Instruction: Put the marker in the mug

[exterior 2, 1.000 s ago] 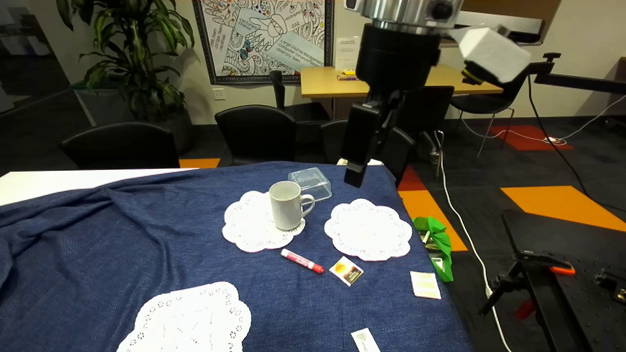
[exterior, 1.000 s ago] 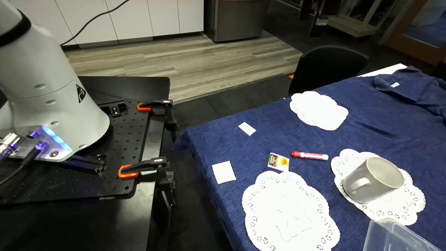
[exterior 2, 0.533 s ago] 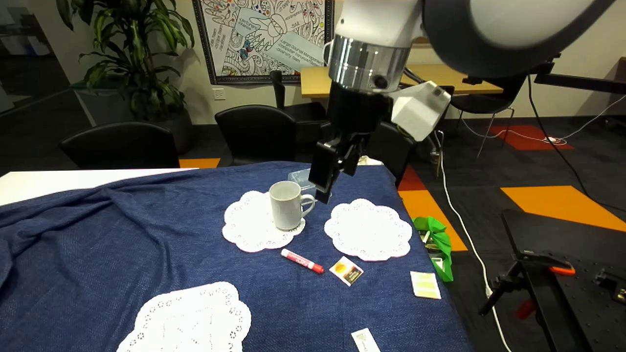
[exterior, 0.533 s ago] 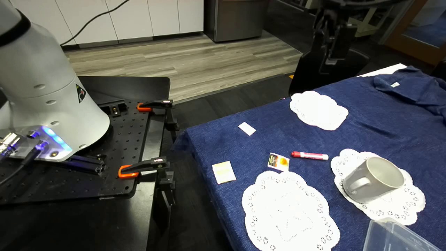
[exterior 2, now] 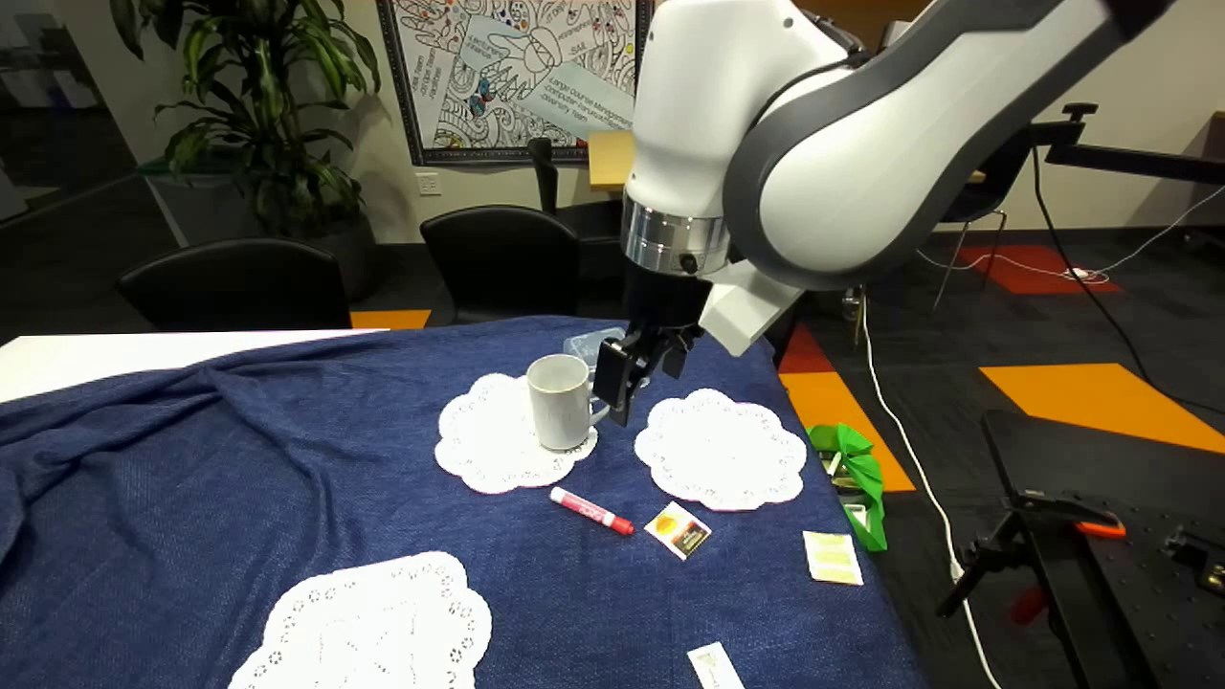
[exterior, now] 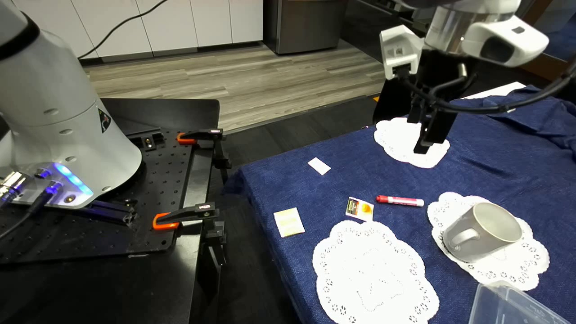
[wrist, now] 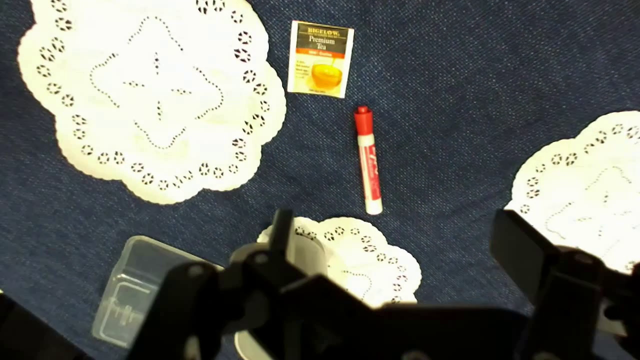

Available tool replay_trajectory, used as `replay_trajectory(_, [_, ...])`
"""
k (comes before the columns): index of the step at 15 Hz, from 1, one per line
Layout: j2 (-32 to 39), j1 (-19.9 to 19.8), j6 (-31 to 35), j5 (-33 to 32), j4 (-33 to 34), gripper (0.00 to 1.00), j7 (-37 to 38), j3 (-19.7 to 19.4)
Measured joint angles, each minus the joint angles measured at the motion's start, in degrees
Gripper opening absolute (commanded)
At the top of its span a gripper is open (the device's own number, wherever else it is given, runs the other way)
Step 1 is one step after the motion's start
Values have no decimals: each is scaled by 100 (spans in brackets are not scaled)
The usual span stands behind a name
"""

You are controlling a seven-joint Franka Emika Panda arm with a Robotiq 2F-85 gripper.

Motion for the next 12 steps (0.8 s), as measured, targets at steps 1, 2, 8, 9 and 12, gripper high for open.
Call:
replay_trajectory(1, [157,3,27,0,62,100,30,-50])
replay_trajectory(2, [313,9,50,0,123,100,34,-95])
replay_trajectory(8, [950,37,69,0,406,100,29,-179])
replay_trajectory(9, [956,43,69,0,418,100,29,-179])
replay_trajectory(12, [956,47,69,1,445,100,30,-184])
